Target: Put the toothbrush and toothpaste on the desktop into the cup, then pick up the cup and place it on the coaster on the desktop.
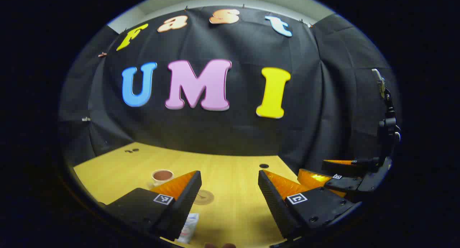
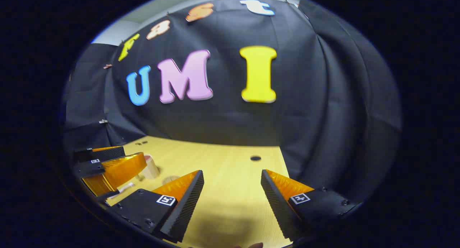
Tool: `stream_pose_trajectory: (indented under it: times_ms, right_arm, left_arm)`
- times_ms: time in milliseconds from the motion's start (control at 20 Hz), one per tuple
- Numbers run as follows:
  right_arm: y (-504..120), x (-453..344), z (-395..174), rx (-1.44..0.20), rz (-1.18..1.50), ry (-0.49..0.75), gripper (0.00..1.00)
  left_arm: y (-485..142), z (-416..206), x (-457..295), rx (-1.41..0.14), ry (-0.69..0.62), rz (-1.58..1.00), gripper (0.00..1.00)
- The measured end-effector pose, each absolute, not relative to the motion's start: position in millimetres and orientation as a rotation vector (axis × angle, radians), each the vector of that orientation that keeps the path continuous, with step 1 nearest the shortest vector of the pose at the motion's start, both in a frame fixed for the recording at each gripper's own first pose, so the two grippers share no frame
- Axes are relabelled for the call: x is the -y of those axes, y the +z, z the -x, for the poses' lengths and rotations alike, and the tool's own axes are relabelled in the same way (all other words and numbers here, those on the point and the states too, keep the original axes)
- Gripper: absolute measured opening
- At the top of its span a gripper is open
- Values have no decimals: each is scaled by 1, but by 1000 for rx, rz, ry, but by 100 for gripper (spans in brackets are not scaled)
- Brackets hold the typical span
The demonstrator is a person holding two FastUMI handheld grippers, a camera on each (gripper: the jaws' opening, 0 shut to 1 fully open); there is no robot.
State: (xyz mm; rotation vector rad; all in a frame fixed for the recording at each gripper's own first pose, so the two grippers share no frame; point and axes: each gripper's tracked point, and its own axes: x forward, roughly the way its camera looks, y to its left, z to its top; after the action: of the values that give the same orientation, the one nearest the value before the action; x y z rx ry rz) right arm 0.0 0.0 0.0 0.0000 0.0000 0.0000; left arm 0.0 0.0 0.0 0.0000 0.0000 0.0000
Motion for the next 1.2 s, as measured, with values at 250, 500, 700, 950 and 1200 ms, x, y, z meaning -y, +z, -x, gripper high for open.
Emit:
stream_pose_trajectory:
  times_ms: [250, 500, 700, 950, 1200]
  right_arm:
    - [76, -72, 31, 132, 4, -40, 98]
    - [99, -124, 39, 158, 17, -162, 98]
    - [93, -158, 41, 137, 34, -229, 98]
    - [63, -195, 43, 42, 61, -250, 98]
    - [-12, -219, 30, -190, 118, -257, 97]
  left_arm:
    - [74, 40, -88, 89, -12, -22, 98]
    - [81, 45, -164, 81, -79, -3, 100]
    - [77, 39, -205, 65, -123, -12, 100]
    - [64, 44, -229, 52, -190, -28, 100]
    - [46, 50, -244, 22, -209, -50, 100]
